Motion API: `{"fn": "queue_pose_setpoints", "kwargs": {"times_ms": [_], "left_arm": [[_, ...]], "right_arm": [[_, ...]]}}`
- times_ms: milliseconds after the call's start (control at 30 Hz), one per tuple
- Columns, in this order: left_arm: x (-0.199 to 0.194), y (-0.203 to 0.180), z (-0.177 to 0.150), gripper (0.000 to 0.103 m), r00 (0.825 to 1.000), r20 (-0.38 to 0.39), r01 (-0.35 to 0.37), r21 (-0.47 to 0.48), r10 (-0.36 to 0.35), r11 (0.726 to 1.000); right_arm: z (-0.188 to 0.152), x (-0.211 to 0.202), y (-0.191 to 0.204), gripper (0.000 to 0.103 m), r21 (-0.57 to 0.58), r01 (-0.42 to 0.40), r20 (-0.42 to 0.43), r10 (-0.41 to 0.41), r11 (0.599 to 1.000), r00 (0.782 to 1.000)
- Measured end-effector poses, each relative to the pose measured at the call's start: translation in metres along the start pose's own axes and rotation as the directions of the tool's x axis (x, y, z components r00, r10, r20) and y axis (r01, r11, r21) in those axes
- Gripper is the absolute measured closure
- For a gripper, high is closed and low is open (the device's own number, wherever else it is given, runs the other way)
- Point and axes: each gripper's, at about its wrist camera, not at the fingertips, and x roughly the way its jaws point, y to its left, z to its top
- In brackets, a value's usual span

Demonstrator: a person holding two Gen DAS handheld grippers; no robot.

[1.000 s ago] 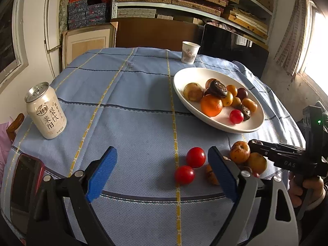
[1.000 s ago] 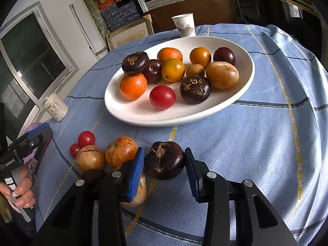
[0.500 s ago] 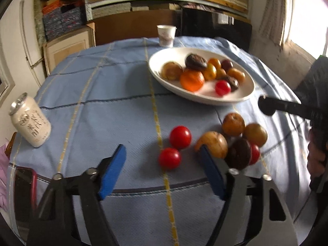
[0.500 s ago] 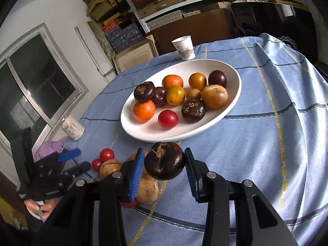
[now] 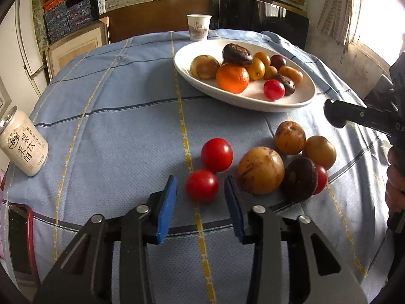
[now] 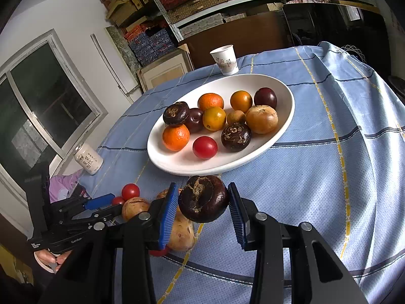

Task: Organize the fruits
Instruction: 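Lift the dark purple fruit with the right tool while the left tool grasps a red tomato, then carry both fruits over the white plate and open both tools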

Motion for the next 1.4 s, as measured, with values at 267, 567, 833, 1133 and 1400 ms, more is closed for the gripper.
{"fn": "queue_pose_setpoints", "kwargs": {"times_ms": [267, 567, 833, 1133, 1400], "left_arm": [[0.005, 0.000, 0.000, 0.069, 1.000, -0.015, -0.004, 0.002, 0.004, 1.000], [0.007, -0.004, -0.001, 0.077, 1.000, -0.022, -0.006, 0.017, 0.006, 1.000], [0.002, -0.005, -0.001, 0.078, 1.000, -0.001, -0.020, 0.023, 0.020, 1.000], [-0.016, 0.000, 0.003, 0.078, 0.999, 0.049, -0.017, -0.007, 0.018, 1.000], [-0.049, -0.009, 0.054, 0.078, 0.989, 0.146, 0.004, 0.043, -0.010, 0.999]], "right_arm": [[0.000, 0.000, 0.000, 0.063, -0.001, 0.001, 0.000, -0.001, 1.000, 1.000], [-0.002, 0.001, 0.000, 0.063, -0.009, 0.008, -0.001, -0.008, 1.000, 1.000], [-0.003, 0.001, 0.000, 0.063, -0.011, 0.013, 0.005, -0.013, 1.000, 1.000], [0.000, -0.007, 0.004, 0.063, -0.017, 0.012, 0.031, -0.012, 1.000, 0.999], [0.036, -0.021, 0.011, 0.063, -0.061, 0.010, 0.089, -0.005, 0.998, 0.996]]}}
